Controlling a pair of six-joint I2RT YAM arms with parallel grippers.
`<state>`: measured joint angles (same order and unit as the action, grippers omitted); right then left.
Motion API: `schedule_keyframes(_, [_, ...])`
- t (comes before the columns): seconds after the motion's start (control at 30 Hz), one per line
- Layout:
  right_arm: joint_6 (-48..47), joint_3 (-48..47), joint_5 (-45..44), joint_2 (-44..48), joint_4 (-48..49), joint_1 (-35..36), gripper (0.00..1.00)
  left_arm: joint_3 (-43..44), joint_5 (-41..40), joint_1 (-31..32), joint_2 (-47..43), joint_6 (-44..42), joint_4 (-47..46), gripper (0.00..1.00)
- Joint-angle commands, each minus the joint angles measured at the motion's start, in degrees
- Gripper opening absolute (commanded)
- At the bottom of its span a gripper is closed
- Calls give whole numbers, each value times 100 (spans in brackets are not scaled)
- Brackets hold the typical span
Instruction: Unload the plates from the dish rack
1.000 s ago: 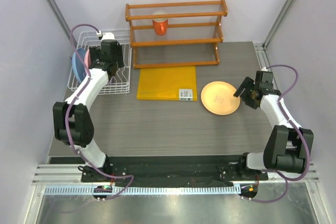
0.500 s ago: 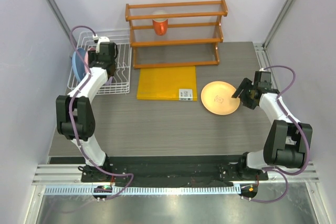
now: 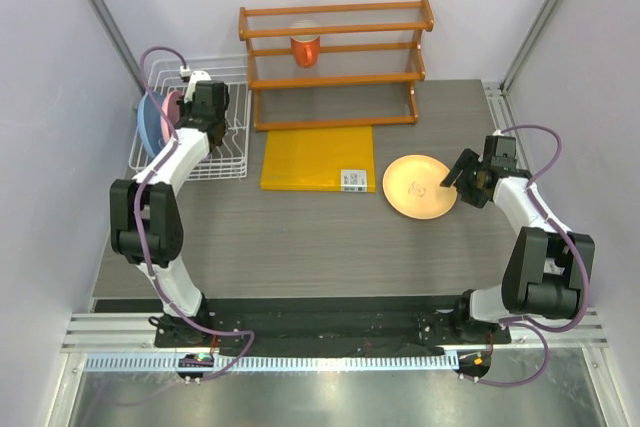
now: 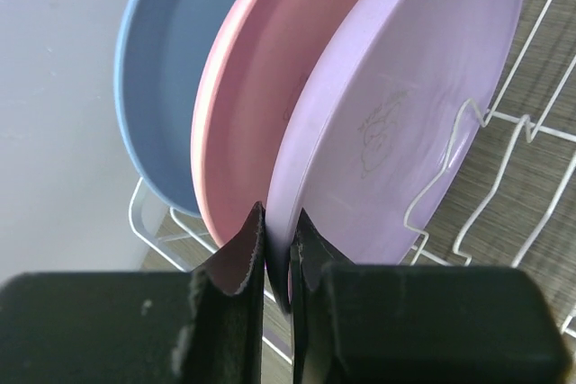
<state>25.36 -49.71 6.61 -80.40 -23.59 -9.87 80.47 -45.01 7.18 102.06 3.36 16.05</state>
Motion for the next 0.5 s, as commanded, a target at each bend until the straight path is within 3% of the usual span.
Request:
schedule_keyframes(0.0, [-84, -21, 86, 7, 153, -24, 69, 153, -921, 363, -257, -466, -717, 0])
schedule_keyframes(0.2, [-102, -12, 95, 94, 145, -24, 69, 153, -1282, 609, -406, -731, -877, 0])
schedule_keyframes(0.47, [-120, -38, 139, 261, 57, -24, 69, 294, -851, 741, -1074, -371, -174, 0])
